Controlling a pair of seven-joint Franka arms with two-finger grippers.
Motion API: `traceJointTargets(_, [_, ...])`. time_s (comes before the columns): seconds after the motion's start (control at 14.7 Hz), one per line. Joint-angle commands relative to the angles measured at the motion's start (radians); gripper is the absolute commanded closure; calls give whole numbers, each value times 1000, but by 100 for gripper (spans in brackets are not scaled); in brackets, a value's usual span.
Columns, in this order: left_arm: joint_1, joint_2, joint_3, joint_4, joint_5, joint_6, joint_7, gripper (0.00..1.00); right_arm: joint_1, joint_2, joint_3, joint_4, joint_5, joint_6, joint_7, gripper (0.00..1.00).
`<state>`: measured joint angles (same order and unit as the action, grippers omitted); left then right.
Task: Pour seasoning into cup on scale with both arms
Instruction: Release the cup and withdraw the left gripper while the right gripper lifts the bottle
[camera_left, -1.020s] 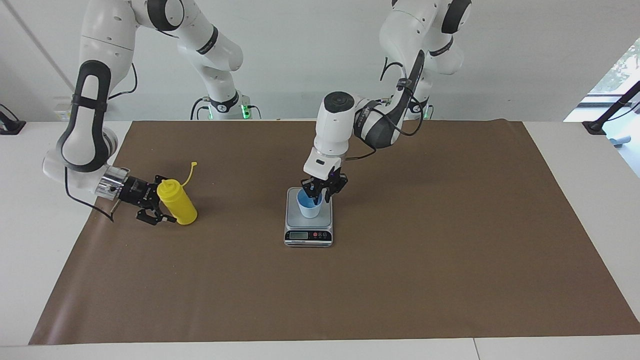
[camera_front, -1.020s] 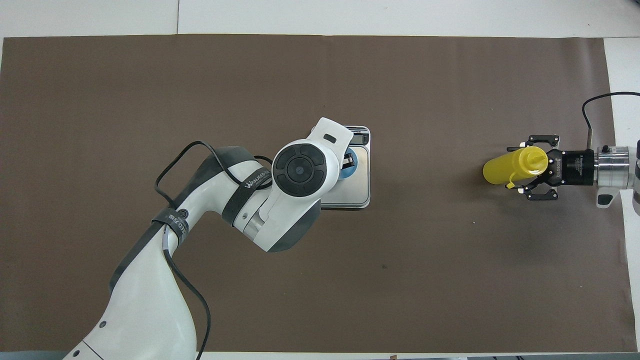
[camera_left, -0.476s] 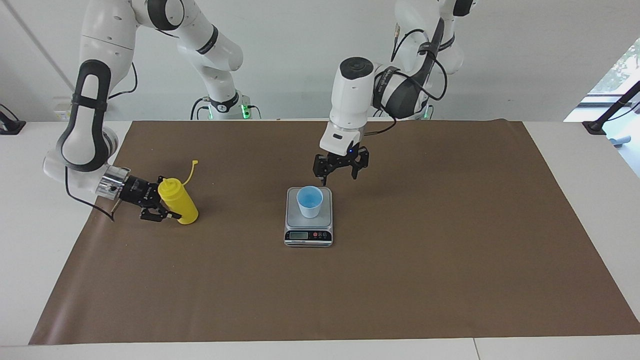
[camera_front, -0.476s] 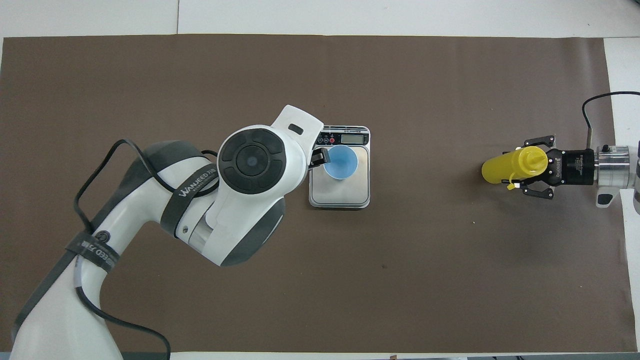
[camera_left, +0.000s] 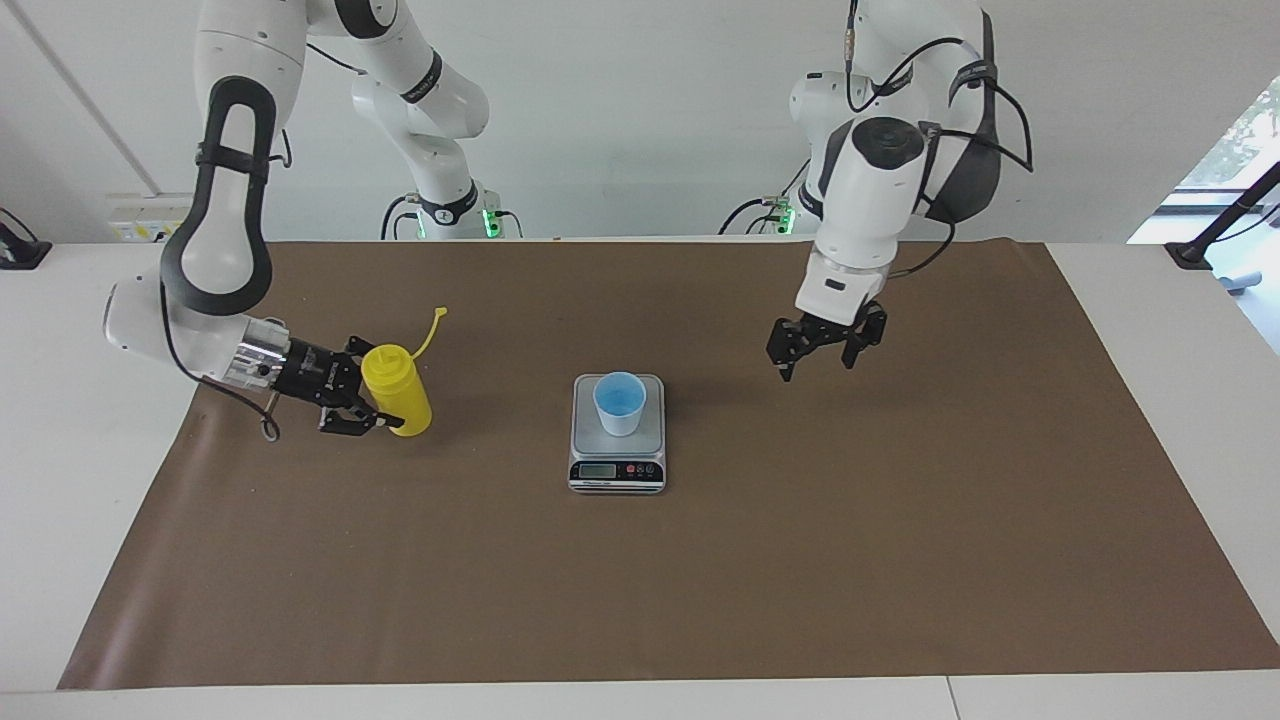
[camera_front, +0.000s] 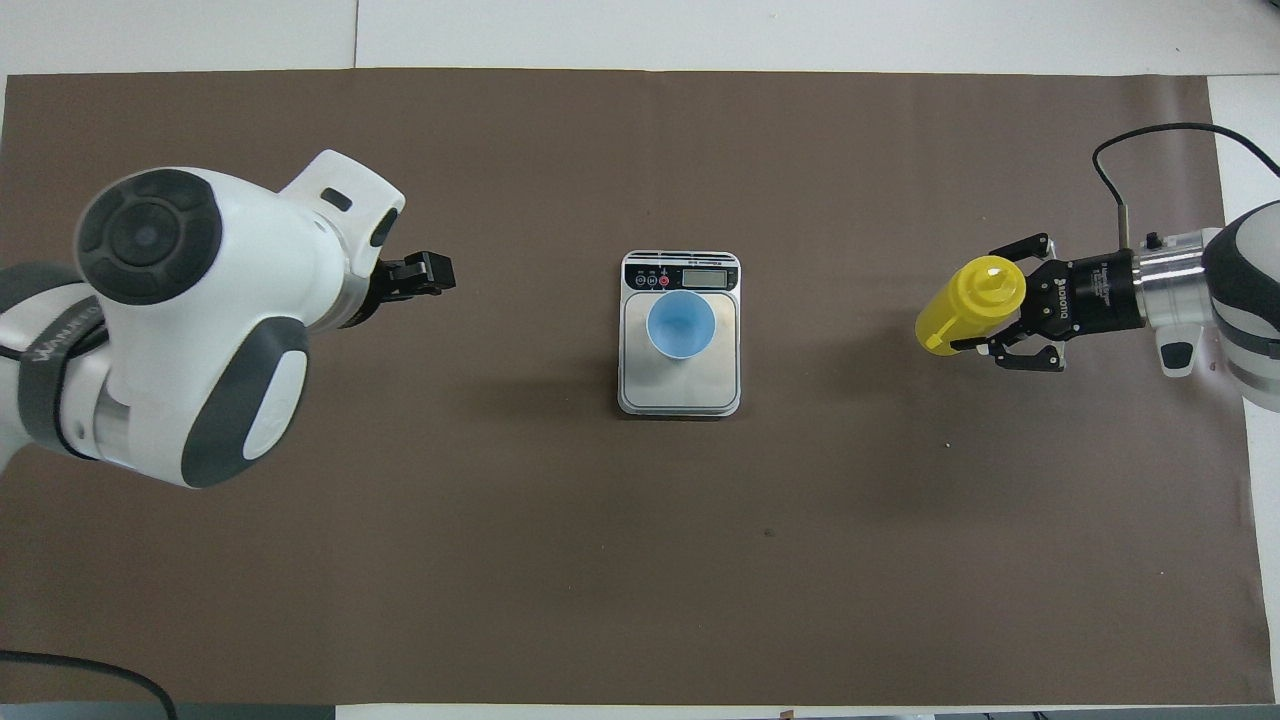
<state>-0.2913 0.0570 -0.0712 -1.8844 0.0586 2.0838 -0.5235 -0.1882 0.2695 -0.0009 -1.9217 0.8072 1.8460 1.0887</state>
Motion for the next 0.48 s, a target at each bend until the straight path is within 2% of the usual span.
traceJointTargets(0.0, [95, -42, -4, 14, -58, -53, 143, 0, 87, -41, 1, 3, -119, 67, 141, 100])
traceJointTargets(0.41, [240, -45, 1, 197, -68, -332, 485, 0, 282, -43, 2, 78, -432, 108, 373, 100])
